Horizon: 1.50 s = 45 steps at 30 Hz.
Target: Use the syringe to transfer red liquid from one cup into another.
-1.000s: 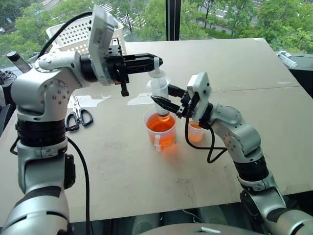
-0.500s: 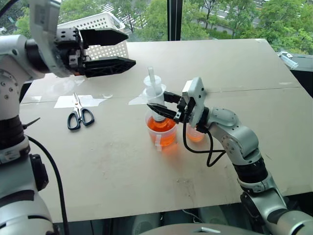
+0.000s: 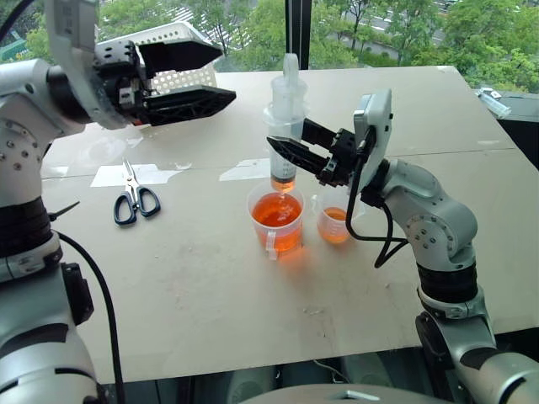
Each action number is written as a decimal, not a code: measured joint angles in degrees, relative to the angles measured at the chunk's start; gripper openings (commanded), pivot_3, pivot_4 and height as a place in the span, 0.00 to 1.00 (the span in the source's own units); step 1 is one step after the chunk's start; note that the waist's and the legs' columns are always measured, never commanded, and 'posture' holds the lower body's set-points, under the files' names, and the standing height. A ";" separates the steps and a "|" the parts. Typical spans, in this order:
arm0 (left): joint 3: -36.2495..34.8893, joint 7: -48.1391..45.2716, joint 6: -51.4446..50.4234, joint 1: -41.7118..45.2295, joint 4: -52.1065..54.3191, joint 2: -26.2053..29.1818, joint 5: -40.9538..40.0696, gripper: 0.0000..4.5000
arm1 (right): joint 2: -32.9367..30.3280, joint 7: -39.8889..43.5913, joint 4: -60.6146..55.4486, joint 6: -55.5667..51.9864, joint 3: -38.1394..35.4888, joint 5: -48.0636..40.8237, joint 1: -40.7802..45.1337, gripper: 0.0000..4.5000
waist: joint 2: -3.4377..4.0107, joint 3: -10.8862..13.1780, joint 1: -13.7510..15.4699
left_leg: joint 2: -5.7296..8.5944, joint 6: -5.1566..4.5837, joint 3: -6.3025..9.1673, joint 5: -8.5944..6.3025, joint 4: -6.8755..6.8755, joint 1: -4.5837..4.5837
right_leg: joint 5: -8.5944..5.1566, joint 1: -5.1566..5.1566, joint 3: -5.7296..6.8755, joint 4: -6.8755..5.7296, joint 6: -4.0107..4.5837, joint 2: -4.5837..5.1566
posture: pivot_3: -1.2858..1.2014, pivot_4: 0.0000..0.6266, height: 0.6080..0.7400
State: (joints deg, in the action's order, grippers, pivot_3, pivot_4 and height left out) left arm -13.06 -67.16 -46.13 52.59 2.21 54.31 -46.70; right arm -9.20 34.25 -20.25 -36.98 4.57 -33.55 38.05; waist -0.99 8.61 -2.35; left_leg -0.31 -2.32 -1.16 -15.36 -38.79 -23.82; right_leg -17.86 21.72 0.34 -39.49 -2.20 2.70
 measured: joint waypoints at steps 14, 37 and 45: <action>3.54 3.18 3.98 7.17 -3.99 -12.69 1.57 0.91 | -16.82 -0.91 -1.24 -9.72 -15.87 -17.03 0.11 0.32 | -0.03 0.00 0.56 | 0.02 -0.02 -0.04 -0.01 -0.07 -0.01 | 0.00 -0.04 -0.04 0.06 0.00 0.01 | 0.52 0.24 1.00; 16.07 -4.46 17.82 16.64 -24.26 -29.60 16.08 0.91 | -20.26 3.55 -2.07 -0.20 -7.49 -5.11 -7.90 0.32 | -0.05 0.02 0.72 | 0.01 -0.02 -0.10 -0.01 -0.09 -0.07 | 0.00 -0.03 -0.10 0.36 0.00 -0.02 | 0.52 0.24 1.00; 16.07 -6.24 19.69 18.04 -27.55 -31.28 18.54 0.53 | -19.78 3.32 -2.51 -0.13 -7.30 -4.88 -7.90 0.32 | -0.05 0.02 0.77 | 0.01 -0.02 -0.09 -0.01 -0.09 -0.07 | 0.00 -0.03 -0.11 0.37 0.00 -0.02 | 0.52 0.24 1.00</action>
State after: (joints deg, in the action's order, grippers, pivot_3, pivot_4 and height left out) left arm 3.01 -73.40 -26.44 70.63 -25.34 23.04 -28.16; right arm -28.98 37.57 -22.76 -37.11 -2.73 -38.43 30.15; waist -1.03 8.62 -1.58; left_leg -0.30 -2.34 -1.26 -15.37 -38.88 -23.89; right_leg -17.86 21.69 0.24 -39.12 -2.20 2.69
